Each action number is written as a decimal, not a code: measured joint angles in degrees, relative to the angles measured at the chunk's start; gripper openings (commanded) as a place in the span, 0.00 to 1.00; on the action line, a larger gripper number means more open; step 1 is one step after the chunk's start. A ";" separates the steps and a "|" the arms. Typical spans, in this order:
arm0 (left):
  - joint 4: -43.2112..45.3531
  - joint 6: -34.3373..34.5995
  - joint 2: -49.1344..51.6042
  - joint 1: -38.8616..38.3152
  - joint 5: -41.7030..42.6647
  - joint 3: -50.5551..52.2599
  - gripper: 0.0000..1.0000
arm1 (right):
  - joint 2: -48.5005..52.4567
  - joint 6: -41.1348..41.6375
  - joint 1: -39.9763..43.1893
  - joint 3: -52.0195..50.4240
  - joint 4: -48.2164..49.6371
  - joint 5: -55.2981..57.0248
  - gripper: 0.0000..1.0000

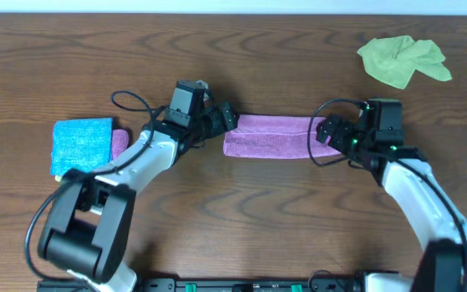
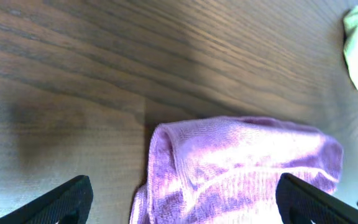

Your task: Fold the cloth

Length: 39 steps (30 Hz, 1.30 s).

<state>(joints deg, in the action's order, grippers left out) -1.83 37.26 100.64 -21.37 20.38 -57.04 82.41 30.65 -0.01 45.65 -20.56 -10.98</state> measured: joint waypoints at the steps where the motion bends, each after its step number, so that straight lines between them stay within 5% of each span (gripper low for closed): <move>1: -0.70 -0.63 -0.74 0.00 0.00 0.00 0.95 | -1.33 0.87 0.00 0.09 -2.36 0.02 0.99; 9: -5.09 -6.10 -2.05 0.00 1.55 -0.26 0.99 | -3.56 7.52 0.00 0.15 -12.68 0.09 0.99; 10: -6.93 -7.23 -2.08 0.00 1.88 -0.61 0.94 | -3.58 8.24 0.00 0.15 -12.90 0.07 0.99; 18: -12.81 -12.79 -2.08 0.00 2.78 -5.51 0.06 | -3.58 11.98 0.26 0.15 -13.53 -0.02 0.99; 39: -5.66 -12.83 5.57 -4.31 3.19 -9.22 0.06 | -3.58 19.21 0.26 0.15 -13.40 -0.76 0.99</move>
<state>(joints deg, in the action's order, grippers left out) -7.49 24.43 106.21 -25.67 23.57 -66.26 78.83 49.87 0.25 45.80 -33.95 -11.75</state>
